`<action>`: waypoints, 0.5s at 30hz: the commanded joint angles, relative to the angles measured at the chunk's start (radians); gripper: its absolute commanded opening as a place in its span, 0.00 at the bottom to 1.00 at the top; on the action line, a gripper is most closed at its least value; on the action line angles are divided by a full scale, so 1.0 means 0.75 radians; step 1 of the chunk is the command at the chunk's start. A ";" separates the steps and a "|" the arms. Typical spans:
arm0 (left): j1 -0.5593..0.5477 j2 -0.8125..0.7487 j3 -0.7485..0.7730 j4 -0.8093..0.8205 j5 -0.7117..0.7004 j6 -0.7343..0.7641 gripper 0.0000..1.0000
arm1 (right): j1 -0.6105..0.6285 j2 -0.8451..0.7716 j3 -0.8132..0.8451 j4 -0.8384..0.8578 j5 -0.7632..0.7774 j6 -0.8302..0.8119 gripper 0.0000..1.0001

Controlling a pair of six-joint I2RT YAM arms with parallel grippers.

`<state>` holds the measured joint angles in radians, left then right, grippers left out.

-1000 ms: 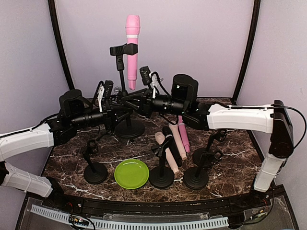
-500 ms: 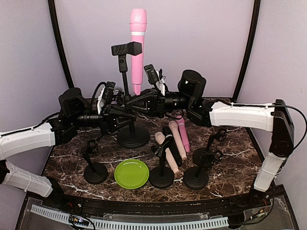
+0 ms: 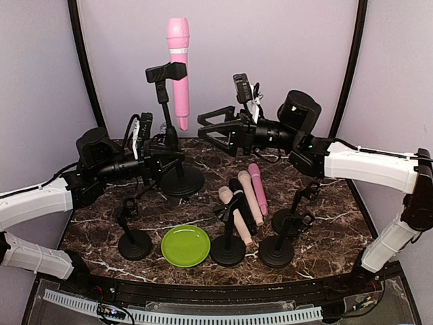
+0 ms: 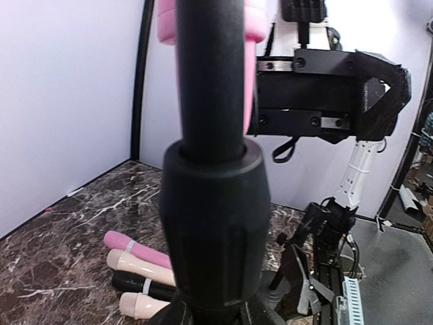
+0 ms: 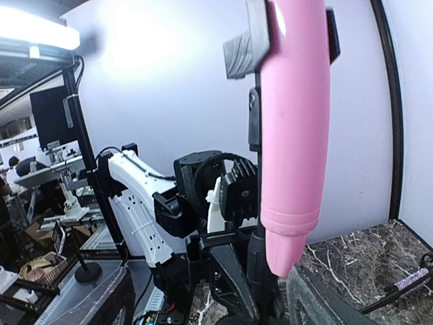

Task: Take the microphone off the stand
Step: Unscrew the knob on the stand of the microphone stand.

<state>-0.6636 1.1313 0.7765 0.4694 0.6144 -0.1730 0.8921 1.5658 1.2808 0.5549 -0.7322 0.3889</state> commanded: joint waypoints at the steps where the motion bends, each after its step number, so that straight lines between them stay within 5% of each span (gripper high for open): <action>1: 0.006 -0.121 -0.021 0.081 -0.318 0.032 0.00 | -0.019 -0.071 -0.108 0.114 0.154 0.023 0.81; 15: 0.007 -0.088 0.032 -0.061 -0.506 0.022 0.00 | 0.184 0.047 0.082 -0.253 0.815 -0.030 0.74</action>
<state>-0.6628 1.0767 0.7525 0.3588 0.2535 -0.1650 0.9638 1.5524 1.2564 0.4488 -0.2684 0.4118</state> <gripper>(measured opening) 0.173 0.748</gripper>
